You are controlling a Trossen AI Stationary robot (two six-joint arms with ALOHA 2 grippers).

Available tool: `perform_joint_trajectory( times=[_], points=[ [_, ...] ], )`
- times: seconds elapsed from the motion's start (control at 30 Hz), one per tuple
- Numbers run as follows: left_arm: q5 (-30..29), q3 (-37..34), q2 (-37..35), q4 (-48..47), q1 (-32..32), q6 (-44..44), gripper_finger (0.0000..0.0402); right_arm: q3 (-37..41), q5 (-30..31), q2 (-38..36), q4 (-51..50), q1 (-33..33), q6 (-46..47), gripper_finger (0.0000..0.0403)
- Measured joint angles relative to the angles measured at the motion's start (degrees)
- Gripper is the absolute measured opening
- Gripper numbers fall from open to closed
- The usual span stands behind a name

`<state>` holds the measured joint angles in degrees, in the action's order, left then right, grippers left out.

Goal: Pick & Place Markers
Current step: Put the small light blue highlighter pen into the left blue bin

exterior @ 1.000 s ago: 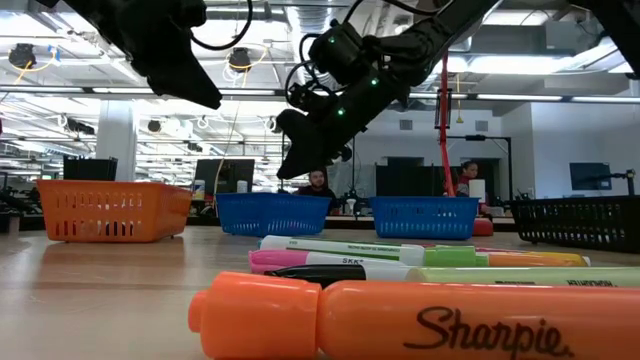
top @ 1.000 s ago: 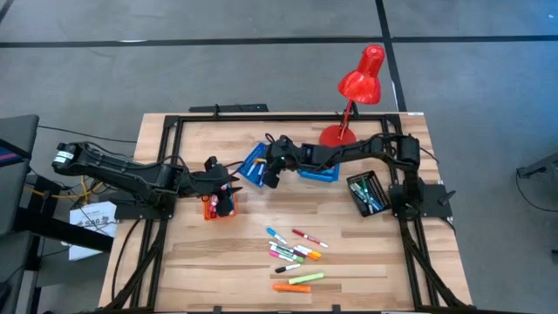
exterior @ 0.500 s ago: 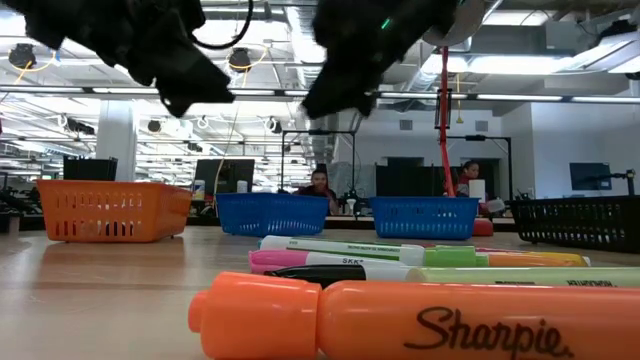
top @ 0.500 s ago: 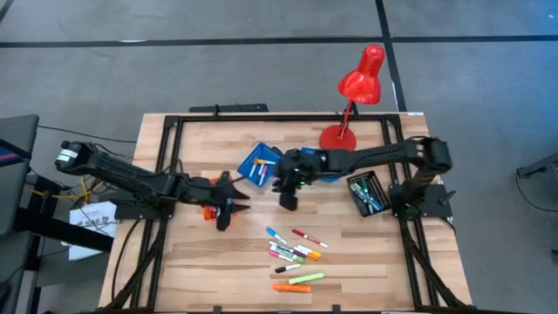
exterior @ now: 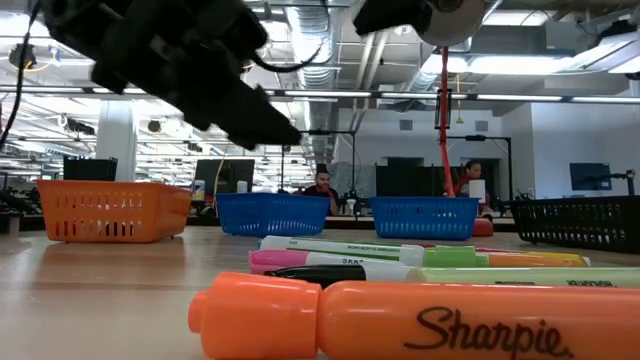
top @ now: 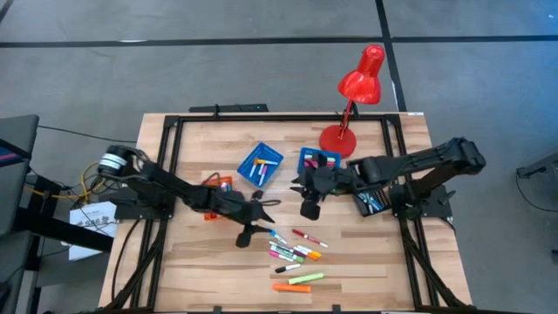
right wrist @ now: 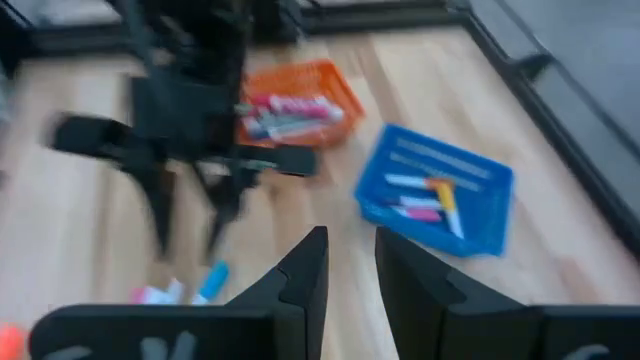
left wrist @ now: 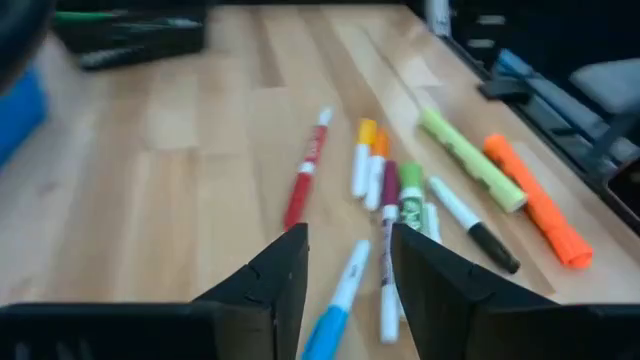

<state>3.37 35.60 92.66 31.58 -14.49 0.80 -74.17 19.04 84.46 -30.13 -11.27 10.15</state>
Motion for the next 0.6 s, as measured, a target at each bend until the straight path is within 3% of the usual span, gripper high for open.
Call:
perform_joint_trajectory(
  times=[0.1, 0.33, 0.6],
  points=[
    [2.9, 2.3, 4.2, -0.6, -0.1, -0.2, 0.014, 0.0, 2.0, 0.8, -2.4, -1.2, 0.0, 0.0079],
    [3.8, 3.0, 10.5, -2.6, 0.0, -0.1, 0.014, 0.1, 2.0, 1.8, -3.9, -0.1, 0.0, 0.0079],
    [3.9, 3.0, 12.1, -2.7, 1.0, -0.2, 0.014, 0.1, 2.0, 1.8, -3.7, 1.4, 2.4, 0.0079]
  ],
)
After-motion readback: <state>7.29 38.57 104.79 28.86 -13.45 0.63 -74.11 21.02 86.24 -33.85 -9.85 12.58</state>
